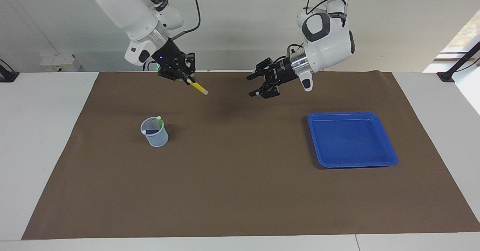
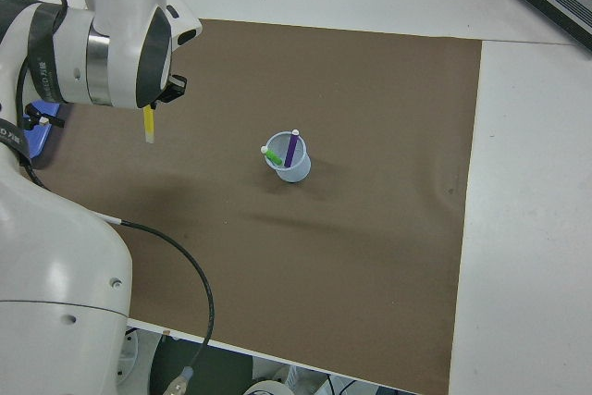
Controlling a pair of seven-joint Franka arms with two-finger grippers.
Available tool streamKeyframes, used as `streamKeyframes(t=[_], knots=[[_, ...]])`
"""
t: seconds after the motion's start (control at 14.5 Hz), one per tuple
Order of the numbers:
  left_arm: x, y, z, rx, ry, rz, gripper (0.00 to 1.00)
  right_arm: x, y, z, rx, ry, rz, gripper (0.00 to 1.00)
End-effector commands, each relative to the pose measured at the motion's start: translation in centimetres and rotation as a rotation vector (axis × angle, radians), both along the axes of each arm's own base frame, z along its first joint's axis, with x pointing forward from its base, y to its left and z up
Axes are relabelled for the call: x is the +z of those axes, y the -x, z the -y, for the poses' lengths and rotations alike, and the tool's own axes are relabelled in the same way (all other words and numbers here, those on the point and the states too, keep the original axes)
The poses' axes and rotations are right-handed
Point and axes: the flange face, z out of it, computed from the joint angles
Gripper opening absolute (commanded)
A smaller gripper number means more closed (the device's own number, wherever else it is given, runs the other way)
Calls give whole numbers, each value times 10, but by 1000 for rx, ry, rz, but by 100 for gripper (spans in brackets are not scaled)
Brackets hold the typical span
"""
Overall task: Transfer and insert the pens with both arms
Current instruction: 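Insert the yellow pen into the cup with the right gripper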
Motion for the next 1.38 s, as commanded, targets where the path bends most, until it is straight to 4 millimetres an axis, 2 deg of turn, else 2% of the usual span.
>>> streamKeyframes(t=[0.0, 0.14, 0.21, 0.41, 0.48, 0.55, 0.76, 0.83, 0.89, 0.96, 1.1, 1.31], knots=[[1, -4, -29, -138, -83, 99, 100, -7, -4, 17, 264, 177, 70, 0], [3, -12, -51, -282, -170, 179, 100, -13, -7, 24, 368, 263, 117, 0], [1, -19, -58, -363, -234, 237, 100, -27, -6, 29, 404, 284, 132, 0], [-3, -27, -76, -627, -476, 420, 100, -59, -26, 60, 499, 322, 177, 0], [-5, -27, -86, -713, -504, 450, 100, -66, -28, 66, 505, 322, 171, 0], [-8, -30, -107, -804, -506, 456, 100, -76, -27, 67, 507, 321, 165, 0], [3, -39, -151, -1182, -465, 540, 100, -104, -18, 74, 497, 320, 167, 1], [12, -46, -165, -1255, -474, 554, 100, -106, -17, 75, 492, 319, 158, 17], [22, -51, -174, -1326, -489, 577, 100, -106, -16, 75, 489, 318, 148, 68], [33, -56, -185, -1370, -503, 611, 100, -102, -17, 76, 485, 317, 156, 100], [49, -63, -204, -1393, -527, 649, 100, -94, -20, 82, 471, 317, 160, 100], [79, -64, -208, -1457, -583, 677, 100, -64, -22, 83, 409, 310, 132, 100]])
